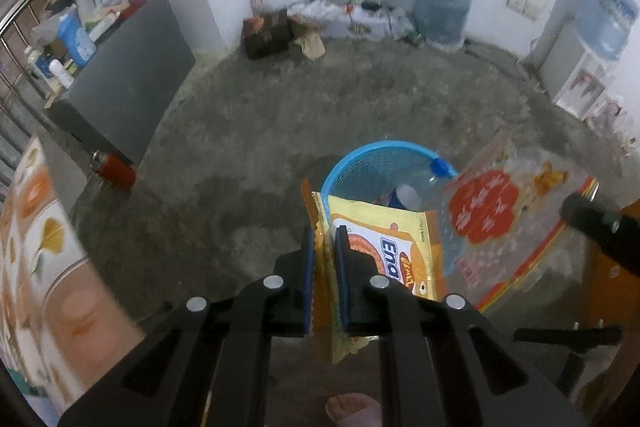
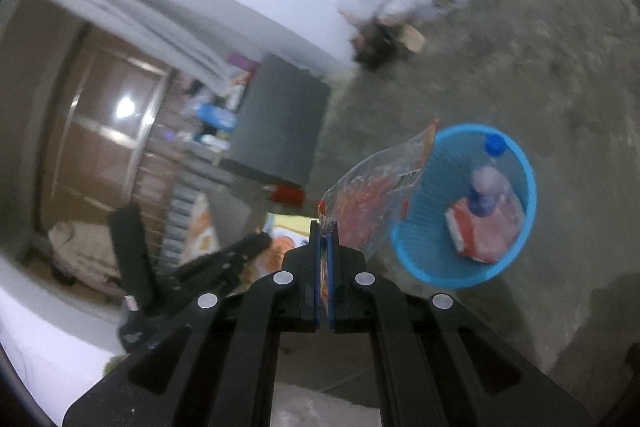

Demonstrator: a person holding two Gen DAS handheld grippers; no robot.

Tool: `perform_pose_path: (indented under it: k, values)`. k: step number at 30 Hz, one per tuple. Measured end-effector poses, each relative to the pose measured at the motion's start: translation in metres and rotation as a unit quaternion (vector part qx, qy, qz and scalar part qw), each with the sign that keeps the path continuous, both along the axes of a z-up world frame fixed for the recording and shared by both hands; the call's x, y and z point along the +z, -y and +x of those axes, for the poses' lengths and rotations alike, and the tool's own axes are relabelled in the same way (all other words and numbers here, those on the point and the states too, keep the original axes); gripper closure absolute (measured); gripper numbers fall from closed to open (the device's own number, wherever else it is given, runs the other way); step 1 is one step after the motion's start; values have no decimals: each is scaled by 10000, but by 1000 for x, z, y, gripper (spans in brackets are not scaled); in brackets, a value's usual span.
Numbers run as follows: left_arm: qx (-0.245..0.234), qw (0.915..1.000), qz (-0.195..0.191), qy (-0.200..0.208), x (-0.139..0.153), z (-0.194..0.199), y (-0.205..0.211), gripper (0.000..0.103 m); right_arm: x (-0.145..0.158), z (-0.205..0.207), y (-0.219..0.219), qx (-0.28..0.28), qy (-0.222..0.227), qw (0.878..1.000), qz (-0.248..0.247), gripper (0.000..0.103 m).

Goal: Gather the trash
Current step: 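Open both grippers over the blue basket to drop packet and bag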

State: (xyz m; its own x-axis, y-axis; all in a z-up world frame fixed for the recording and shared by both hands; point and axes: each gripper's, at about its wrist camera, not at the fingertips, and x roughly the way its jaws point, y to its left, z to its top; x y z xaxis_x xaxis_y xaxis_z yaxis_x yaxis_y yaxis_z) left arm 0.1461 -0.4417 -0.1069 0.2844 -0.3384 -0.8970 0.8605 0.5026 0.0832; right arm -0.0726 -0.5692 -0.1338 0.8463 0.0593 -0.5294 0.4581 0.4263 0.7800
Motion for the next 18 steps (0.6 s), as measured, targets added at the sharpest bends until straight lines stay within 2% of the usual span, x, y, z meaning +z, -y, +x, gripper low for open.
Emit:
perform_pose_path:
  k: [5,6,9,10,11,13,16,18]
  values:
    - [23,9998,195,-92,-36,10,34,91,-52,6,18,-184,-405,9983,385,101]
    - [13,9998,184,-125,-40,9,39,86,-60,6,21,-208,-436,9978,454,101]
    - [15,9997,146,-177,-51,12,51,54,-88,10,30,-308,-686,9951,642,90]
    - [41,9998,146,-137,-52,11,53,52,-99,12,33,-318,-857,9934,698,82]
    - [78,9998,128,-115,-51,10,54,52,-107,11,35,-346,-1030,9915,708,78]
    - [88,9998,58,-182,-46,6,52,50,-111,7,35,-395,-1235,9891,704,77]
    - [26,9998,-118,-145,-33,1,47,46,-110,-5,30,-426,-1242,9892,645,69]
    - [11,9997,-219,-73,-21,-2,41,44,-101,-12,25,-455,-1298,9893,488,68]
